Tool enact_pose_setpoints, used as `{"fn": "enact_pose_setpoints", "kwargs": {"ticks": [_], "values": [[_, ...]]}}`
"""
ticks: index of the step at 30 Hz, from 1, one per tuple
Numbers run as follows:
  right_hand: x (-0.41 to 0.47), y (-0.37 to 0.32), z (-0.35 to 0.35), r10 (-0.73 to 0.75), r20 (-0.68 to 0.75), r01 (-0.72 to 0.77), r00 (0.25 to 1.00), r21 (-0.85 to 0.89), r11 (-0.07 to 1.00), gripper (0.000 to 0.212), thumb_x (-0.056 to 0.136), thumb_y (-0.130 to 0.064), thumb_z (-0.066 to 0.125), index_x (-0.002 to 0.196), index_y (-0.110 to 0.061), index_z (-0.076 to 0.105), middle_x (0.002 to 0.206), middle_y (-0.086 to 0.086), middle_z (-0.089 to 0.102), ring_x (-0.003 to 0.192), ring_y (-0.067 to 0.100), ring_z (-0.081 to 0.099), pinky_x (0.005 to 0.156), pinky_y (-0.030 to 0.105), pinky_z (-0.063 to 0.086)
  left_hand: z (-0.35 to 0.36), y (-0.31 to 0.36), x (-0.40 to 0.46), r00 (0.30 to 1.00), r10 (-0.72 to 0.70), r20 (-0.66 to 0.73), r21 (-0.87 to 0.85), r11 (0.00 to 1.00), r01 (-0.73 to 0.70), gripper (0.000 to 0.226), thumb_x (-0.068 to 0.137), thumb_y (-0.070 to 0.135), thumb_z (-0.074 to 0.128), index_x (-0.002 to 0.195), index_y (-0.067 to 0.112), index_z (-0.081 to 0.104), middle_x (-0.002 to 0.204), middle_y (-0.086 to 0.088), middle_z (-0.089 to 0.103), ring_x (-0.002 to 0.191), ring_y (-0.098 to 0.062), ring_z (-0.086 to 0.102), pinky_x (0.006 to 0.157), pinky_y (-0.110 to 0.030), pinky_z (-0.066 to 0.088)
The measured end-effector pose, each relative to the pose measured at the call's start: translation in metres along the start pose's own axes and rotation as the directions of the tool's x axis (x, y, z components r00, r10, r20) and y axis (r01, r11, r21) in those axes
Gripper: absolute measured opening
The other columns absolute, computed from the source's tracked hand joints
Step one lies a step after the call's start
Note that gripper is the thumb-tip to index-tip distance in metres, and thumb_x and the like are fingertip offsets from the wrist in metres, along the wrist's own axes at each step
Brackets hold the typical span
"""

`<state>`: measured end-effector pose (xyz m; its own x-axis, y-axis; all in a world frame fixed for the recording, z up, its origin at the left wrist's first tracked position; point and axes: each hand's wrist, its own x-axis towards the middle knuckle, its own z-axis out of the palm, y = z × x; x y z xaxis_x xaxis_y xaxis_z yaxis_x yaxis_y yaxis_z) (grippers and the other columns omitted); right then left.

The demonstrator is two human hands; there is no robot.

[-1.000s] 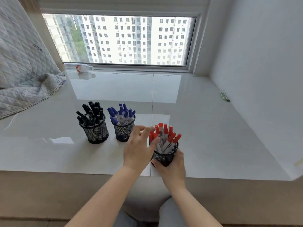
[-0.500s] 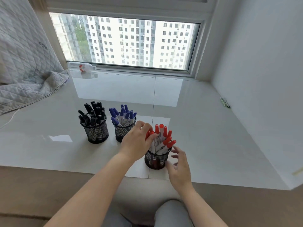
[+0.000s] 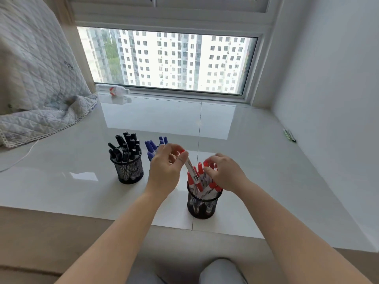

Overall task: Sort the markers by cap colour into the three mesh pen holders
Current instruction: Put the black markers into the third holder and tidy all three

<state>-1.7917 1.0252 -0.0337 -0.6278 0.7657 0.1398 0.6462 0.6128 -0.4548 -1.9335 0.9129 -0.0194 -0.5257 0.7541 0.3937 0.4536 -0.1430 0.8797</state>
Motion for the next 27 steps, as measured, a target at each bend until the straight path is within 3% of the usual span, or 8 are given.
{"fn": "enact_pose_setpoints", "kwargs": {"ticks": [4, 8, 14, 18, 21, 24, 26, 27], "values": [[0.008, -0.007, -0.001, 0.036, 0.051, -0.037, 0.998, 0.003, 0.999, 0.028, 0.089, -0.034, 0.055, 0.109, -0.018, 0.064, 0.105, -0.003, 0.057, 0.091, 0.012, 0.049, 0.076, 0.024, 0.039, -0.013, 0.002, 0.001, 0.989, -0.077, -0.129, -0.236, 0.971, 0.045, 0.008, 0.091, 0.024, 0.055, 0.083, 0.026, 0.053, 0.064, 0.014, 0.056, 0.055, 0.004, 0.051, 0.058, -0.012, 0.042], [0.008, -0.008, -0.002, 0.022, 0.016, -0.023, 1.0, 0.059, 0.998, 0.025, 0.088, -0.035, 0.057, 0.104, -0.017, 0.065, 0.098, -0.005, 0.053, 0.091, 0.012, 0.051, 0.076, 0.024, 0.039, -0.02, -0.007, 0.002, 0.952, -0.162, -0.261, -0.34, 0.938, 0.067, 0.011, 0.095, 0.024, 0.048, 0.084, 0.024, 0.047, 0.062, 0.007, 0.05, 0.051, -0.005, 0.044, 0.055, -0.023, 0.037], [0.005, -0.011, -0.024, 0.027, -0.328, 0.083, 0.944, 0.316, 0.945, 0.017, 0.088, -0.031, 0.059, 0.094, -0.016, 0.063, 0.074, -0.005, 0.059, 0.066, 0.008, 0.054, 0.064, 0.021, 0.043, -0.021, -0.012, 0.002, 0.882, -0.339, -0.328, -0.503, 0.853, 0.141, 0.014, 0.096, 0.019, 0.04, 0.083, 0.021, 0.044, 0.051, 0.009, 0.049, 0.044, -0.005, 0.043, 0.048, -0.019, 0.038], [0.001, -0.015, -0.036, 0.217, -0.509, 0.126, 0.833, 0.556, 0.822, 0.011, 0.092, -0.03, 0.052, 0.091, -0.019, 0.05, 0.074, -0.008, 0.056, 0.065, 0.007, 0.055, 0.056, 0.009, 0.044, -0.016, -0.011, -0.001, 0.846, -0.494, -0.203, -0.671, 0.699, 0.247, 0.014, 0.092, 0.012, 0.039, 0.084, 0.016, 0.049, 0.051, 0.009, 0.059, 0.046, -0.004, 0.053, 0.05, -0.018, 0.046], [-0.003, -0.014, -0.041, 0.457, -0.458, 0.093, 0.763, 0.777, 0.623, 0.009, 0.094, -0.026, 0.05, 0.086, -0.022, 0.048, 0.074, -0.002, 0.059, 0.064, 0.009, 0.058, 0.057, 0.014, 0.047, -0.009, -0.007, -0.004, 0.846, -0.521, -0.111, -0.75, 0.603, 0.273, 0.011, 0.093, 0.014, 0.043, 0.086, 0.015, 0.05, 0.053, 0.007, 0.063, 0.048, -0.004, 0.058, 0.058, -0.022, 0.049], [-0.005, -0.012, -0.043, 0.663, -0.144, 0.053, 0.735, 0.986, 0.155, 0.006, 0.093, -0.019, 0.05, 0.095, -0.014, 0.052, 0.074, 0.002, 0.061, 0.065, 0.01, 0.06, 0.06, 0.02, 0.051, -0.003, -0.003, -0.007, 0.865, -0.497, -0.073, -0.746, 0.603, 0.284, 0.002, 0.095, 0.015, 0.047, 0.093, 0.017, 0.047, 0.059, 0.005, 0.068, 0.051, -0.004, 0.061, 0.061, -0.024, 0.049], [-0.008, -0.011, -0.044, 0.647, 0.043, 0.072, 0.761, 0.986, -0.151, 0.006, 0.092, -0.012, 0.05, 0.093, -0.007, 0.053, 0.074, 0.004, 0.06, 0.064, 0.011, 0.06, 0.058, 0.02, 0.053, 0.0, -0.003, -0.009, 0.885, -0.46, -0.067, -0.711, 0.644, 0.282, 0.011, 0.095, 0.016, 0.047, 0.104, 0.02, 0.044, 0.064, 0.004, 0.07, 0.054, -0.004, 0.061, 0.062, -0.024, 0.049], [-0.01, -0.011, -0.044, 0.613, 0.089, 0.071, 0.785, 0.97, -0.233, 0.004, 0.091, -0.009, 0.05, 0.09, -0.006, 0.054, 0.075, 0.005, 0.059, 0.063, 0.011, 0.059, 0.056, 0.019, 0.053, 0.001, -0.003, -0.01, 0.902, -0.427, -0.058, -0.676, 0.682, 0.28, 0.016, 0.095, 0.017, 0.047, 0.109, 0.022, 0.042, 0.067, 0.004, 0.071, 0.056, -0.003, 0.062, 0.061, -0.022, 0.05]]}}
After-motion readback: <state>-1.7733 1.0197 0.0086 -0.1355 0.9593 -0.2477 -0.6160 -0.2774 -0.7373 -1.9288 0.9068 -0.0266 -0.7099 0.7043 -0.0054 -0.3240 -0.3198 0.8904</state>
